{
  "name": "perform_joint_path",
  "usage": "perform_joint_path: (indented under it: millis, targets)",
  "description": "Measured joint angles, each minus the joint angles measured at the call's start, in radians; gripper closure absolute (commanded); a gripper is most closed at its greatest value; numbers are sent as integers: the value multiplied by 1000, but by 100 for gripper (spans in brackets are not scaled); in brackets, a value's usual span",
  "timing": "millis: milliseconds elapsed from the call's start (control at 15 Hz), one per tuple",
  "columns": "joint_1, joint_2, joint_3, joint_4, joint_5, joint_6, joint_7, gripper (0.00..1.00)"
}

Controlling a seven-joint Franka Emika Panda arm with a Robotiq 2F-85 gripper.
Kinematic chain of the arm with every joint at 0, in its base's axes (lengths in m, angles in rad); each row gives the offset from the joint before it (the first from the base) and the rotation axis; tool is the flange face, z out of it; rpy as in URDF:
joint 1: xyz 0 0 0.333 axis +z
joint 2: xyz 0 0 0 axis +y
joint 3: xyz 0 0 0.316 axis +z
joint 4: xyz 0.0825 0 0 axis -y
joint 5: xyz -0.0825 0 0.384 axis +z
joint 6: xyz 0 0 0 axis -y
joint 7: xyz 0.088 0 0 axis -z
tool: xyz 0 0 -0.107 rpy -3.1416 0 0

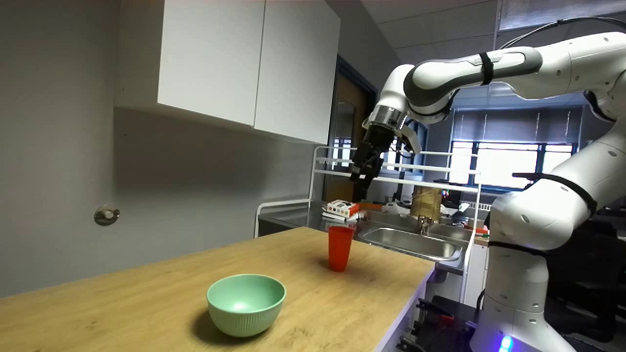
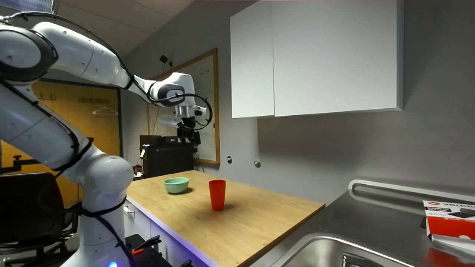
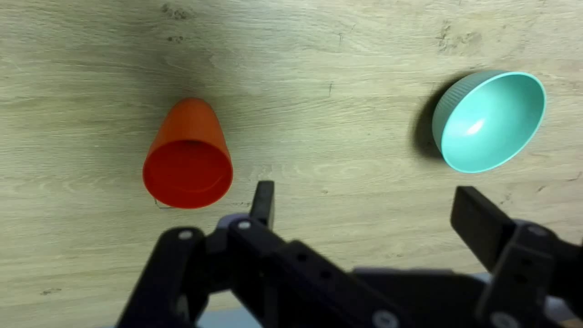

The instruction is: Pour the things in the cup into the bowl

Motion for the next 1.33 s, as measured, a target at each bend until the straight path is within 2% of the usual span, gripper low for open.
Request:
perform_joint_path:
  millis: [333,733,1333]
  targets:
    - [-22,36,0,1,0,39,2,0]
    - [-107,185,-17,18,-3,170,8,0]
    - [-217,424,-94,93,-5,183,37,0]
